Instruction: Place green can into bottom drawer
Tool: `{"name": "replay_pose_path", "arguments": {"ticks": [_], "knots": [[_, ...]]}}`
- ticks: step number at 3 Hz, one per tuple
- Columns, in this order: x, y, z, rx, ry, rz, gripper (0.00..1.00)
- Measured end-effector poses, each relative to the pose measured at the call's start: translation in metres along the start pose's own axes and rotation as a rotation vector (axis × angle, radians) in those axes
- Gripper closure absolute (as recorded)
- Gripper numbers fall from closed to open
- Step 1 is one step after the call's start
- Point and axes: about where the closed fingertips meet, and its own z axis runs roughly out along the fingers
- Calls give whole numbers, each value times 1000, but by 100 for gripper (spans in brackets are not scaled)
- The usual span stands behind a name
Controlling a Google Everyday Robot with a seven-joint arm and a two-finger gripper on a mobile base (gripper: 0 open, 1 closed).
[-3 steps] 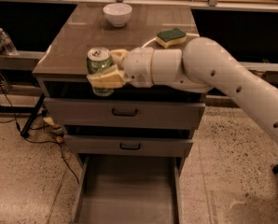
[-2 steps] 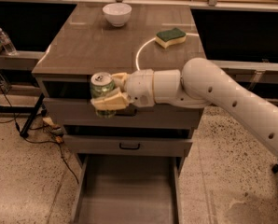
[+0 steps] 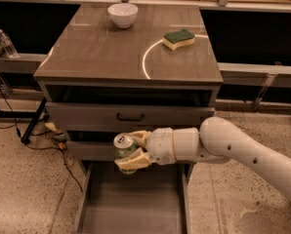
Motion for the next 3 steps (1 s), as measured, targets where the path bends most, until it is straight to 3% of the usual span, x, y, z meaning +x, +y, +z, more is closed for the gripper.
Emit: {"name": "replay_pose_path", "arguments": {"ticks": [1, 2, 3], "knots": [[-1, -1, 0, 0, -1, -1, 100], [18, -6, 15, 22, -15, -14, 100], [79, -23, 51, 95, -32, -52, 100]]}}
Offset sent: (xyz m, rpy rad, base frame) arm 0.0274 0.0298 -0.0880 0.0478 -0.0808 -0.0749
